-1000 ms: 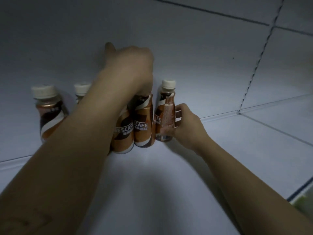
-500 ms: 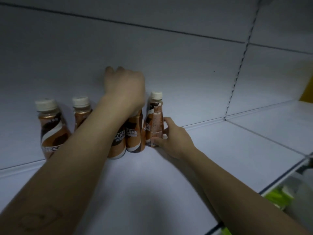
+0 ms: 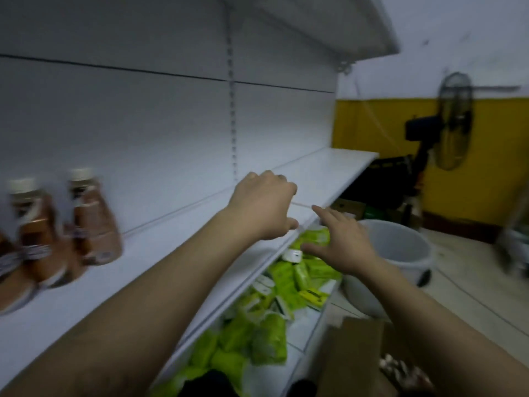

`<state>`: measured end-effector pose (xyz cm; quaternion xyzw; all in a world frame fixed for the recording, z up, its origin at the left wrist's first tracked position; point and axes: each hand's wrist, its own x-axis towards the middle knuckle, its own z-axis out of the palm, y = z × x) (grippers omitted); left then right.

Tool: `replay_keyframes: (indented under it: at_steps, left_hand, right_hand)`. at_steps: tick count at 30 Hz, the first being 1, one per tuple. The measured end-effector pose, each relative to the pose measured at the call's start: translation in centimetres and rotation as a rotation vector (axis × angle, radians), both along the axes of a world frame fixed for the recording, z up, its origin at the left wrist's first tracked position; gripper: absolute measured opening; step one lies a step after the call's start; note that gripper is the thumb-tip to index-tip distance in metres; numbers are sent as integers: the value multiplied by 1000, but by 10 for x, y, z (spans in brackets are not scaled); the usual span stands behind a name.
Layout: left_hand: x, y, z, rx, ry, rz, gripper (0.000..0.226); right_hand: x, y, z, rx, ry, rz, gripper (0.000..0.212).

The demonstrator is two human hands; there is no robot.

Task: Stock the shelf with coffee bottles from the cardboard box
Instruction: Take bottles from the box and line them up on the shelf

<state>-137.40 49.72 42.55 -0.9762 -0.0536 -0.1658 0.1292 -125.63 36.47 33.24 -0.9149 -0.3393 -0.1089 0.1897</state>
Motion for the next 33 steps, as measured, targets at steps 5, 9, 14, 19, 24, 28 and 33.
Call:
replay_keyframes:
  at_steps: [5, 9, 14, 19, 24, 28, 33]
  left_hand:
    - [78, -99, -67, -152, 146, -229, 63]
    - [133, -178, -139, -264, 323, -320, 67]
    - [202, -246, -238, -390, 532, -341, 68]
    - [270, -277, -356, -493, 771, -252, 66]
    - [316, -284, -493, -728, 1007, -145, 69]
    - [333, -288, -580, -767, 1108, -33, 84]
    - [350, -292, -648, -749, 1018, -132, 89]
  right_hand:
    - [34, -145, -54, -47, 135, -286, 94]
    - [65, -241, -100, -37, 308, -491, 96]
    - [98, -328, -180, 3, 571, -636, 89]
    - [133, -355, -281, 16, 873, -681, 78]
    - [166, -344, -396, 32, 1239, -647, 63]
    - [182, -329, -490, -46, 1203, -708, 84]
    - [171, -306, -561, -311, 935, -828, 88]
